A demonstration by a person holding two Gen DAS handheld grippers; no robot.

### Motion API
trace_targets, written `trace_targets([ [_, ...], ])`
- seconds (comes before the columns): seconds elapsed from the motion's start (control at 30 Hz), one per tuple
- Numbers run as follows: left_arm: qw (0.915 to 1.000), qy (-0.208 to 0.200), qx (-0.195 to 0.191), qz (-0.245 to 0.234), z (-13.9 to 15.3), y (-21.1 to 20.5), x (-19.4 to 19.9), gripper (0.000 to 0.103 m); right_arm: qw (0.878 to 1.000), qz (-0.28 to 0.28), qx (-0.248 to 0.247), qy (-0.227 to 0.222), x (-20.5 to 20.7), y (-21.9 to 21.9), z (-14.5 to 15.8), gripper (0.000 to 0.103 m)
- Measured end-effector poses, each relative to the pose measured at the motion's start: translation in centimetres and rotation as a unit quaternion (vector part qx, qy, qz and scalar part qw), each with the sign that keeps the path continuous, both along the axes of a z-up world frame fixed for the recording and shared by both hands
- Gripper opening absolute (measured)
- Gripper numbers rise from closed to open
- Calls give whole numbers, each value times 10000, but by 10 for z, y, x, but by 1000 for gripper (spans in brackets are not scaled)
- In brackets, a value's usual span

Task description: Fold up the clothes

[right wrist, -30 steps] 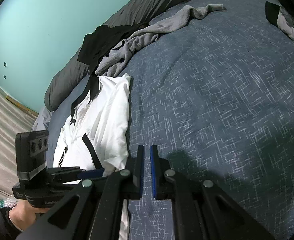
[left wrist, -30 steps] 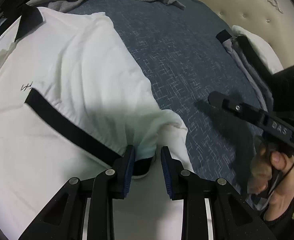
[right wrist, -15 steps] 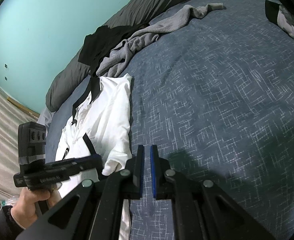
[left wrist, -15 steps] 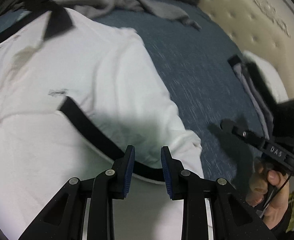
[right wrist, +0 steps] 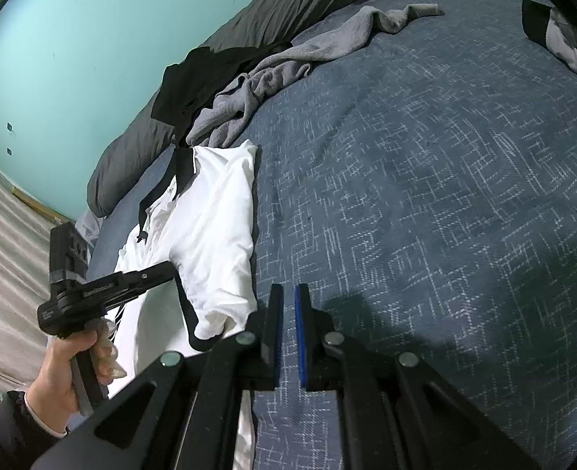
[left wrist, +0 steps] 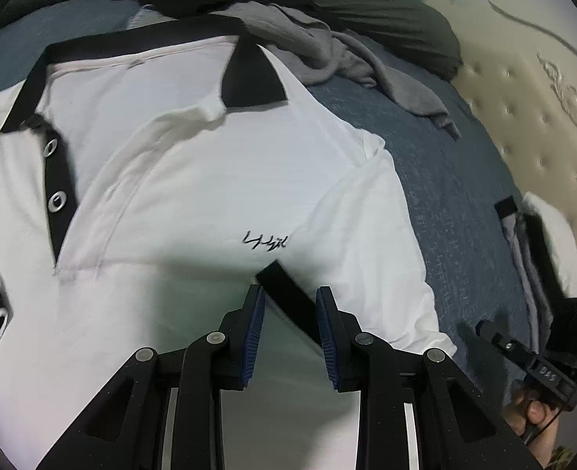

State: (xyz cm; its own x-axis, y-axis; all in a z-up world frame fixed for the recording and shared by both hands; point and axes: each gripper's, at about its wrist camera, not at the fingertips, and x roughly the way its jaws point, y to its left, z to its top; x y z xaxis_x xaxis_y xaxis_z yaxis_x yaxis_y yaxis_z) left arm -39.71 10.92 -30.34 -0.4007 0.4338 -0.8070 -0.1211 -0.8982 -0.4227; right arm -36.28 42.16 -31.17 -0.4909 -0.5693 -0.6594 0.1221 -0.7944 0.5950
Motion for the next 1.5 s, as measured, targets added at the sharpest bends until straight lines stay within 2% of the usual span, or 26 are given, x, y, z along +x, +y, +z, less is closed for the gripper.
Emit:
trace_targets([
  [0.17,10000,43,41,-57,17,-22,19,30,9999,73,50,104,2,-7,10,5],
  [0.3,9999,-1,17,104,37,-60,42,32,9995,258,109,168,8,-22,22,5],
  [0.4,9996,-25,-145,237,52,-94,66,34,9988,426,84,246,14,-35,34,6],
  [0.5,9989,-112,-292,344,65,-129,92,34,9975,621,97,318,23,-47,47,9],
  [0.53,9986,-128,-339,388,71,-141,102,34,9971,673,130,325,26,-51,51,14],
  [0.57,9984,-156,-360,418,75,-153,111,34,9968,734,138,268,28,-52,54,18],
  [0.6,9982,-177,-372,446,79,-163,120,34,9965,795,147,210,31,-54,56,27],
  [0.63,9979,-183,-393,479,84,-174,129,34,9961,855,155,153,34,-56,58,30],
  [0.83,9970,-311,-413,576,99,-225,184,35,9893,1243,589,-495,55,-56,61,32],
  [1.03,9968,-496,-268,565,96,-249,233,35,9755,1558,1034,-1158,103,-43,58,34],
  [1.27,9959,-715,-118,534,91,-273,290,36,9644,1718,1207,-1606,165,-29,53,35],
  [1.5,9927,-1110,-120,459,63,-283,340,37,9564,1712,1440,-1877,216,-17,40,39],
])
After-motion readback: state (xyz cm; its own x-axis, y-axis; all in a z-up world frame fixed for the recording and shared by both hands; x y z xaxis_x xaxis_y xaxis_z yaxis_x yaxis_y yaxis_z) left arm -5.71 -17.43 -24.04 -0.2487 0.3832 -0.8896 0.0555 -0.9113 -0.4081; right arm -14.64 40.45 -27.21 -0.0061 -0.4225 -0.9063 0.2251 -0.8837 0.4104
